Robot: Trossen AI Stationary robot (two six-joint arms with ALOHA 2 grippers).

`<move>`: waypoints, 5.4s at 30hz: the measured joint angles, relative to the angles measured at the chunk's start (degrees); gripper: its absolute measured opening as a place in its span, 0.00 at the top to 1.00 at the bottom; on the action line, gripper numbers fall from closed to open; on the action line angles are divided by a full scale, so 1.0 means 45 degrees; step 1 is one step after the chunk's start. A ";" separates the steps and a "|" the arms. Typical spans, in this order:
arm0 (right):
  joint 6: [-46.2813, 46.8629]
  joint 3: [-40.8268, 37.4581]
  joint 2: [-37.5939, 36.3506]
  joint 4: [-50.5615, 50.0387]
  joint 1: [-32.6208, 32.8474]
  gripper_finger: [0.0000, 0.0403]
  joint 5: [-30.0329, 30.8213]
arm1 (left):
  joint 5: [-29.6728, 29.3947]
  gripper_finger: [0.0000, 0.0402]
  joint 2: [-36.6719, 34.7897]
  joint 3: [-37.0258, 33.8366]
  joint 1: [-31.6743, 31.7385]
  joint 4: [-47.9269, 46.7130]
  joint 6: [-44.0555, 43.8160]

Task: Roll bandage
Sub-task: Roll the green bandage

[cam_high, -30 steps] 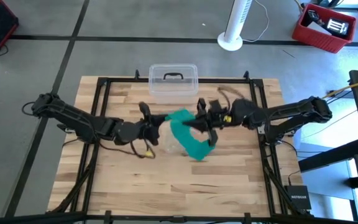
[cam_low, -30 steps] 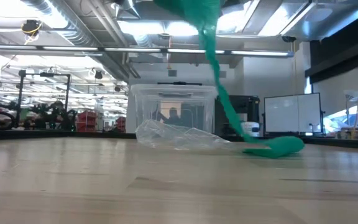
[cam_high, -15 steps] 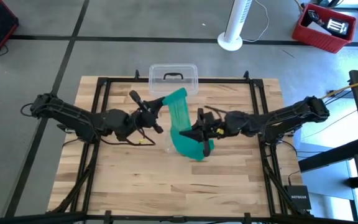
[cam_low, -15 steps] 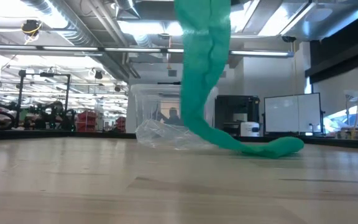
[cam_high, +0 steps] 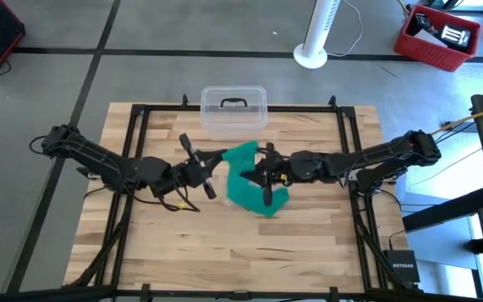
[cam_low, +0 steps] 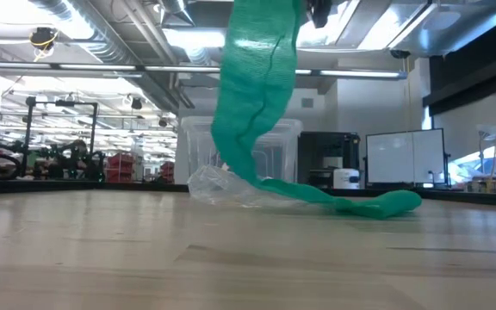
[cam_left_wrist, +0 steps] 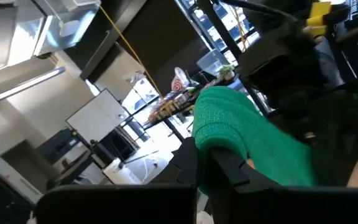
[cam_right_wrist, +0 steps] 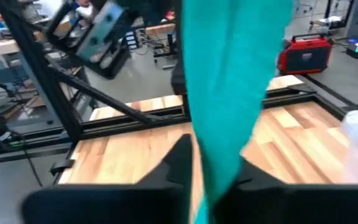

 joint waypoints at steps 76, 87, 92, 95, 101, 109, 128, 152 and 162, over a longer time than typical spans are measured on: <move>-1.0015 0.2652 -0.0669 -0.3300 -0.1141 0.99 0.0307 | 0.3593 1.00 0.0014 0.0024 -0.1370 -0.8503 -0.9839; -1.0531 0.2987 -0.0568 -0.4419 0.1617 0.99 0.1596 | 0.1056 0.99 0.0000 0.0024 0.0098 -1.0742 -1.1757; -0.9784 0.2987 -0.0557 -0.5311 0.2556 0.99 0.2365 | 0.0445 0.99 -0.0182 0.0024 0.0557 -1.0672 -1.1127; -0.8693 0.2987 -0.0482 -0.6044 0.2686 0.97 0.2328 | -0.0104 0.99 -0.0233 0.0024 0.0707 -1.0177 -1.0226; -0.5480 0.2871 0.0205 -0.7104 0.2689 0.74 0.1600 | -0.0221 0.99 -0.0253 0.0024 0.0790 -0.8416 -0.8056; -0.2651 0.2918 0.0765 -0.8422 0.2684 0.38 0.2024 | -0.0070 0.99 -0.0253 0.0015 0.0775 -0.8290 -0.6333; 0.0286 0.4173 0.0628 -1.0141 0.1988 0.26 0.1557 | 0.0015 0.98 -0.0262 0.0010 0.0858 -0.8056 -0.5087; -0.3809 -0.0833 -0.0032 -0.4701 -0.1466 0.26 -0.1351 | 0.0655 0.99 -0.0257 0.0015 0.0128 -0.8387 -0.4728; -0.2842 -0.2283 0.1097 0.0733 -0.1570 0.26 -0.4627 | 0.1023 0.98 -0.0257 0.0024 -0.0089 -0.7879 -0.4743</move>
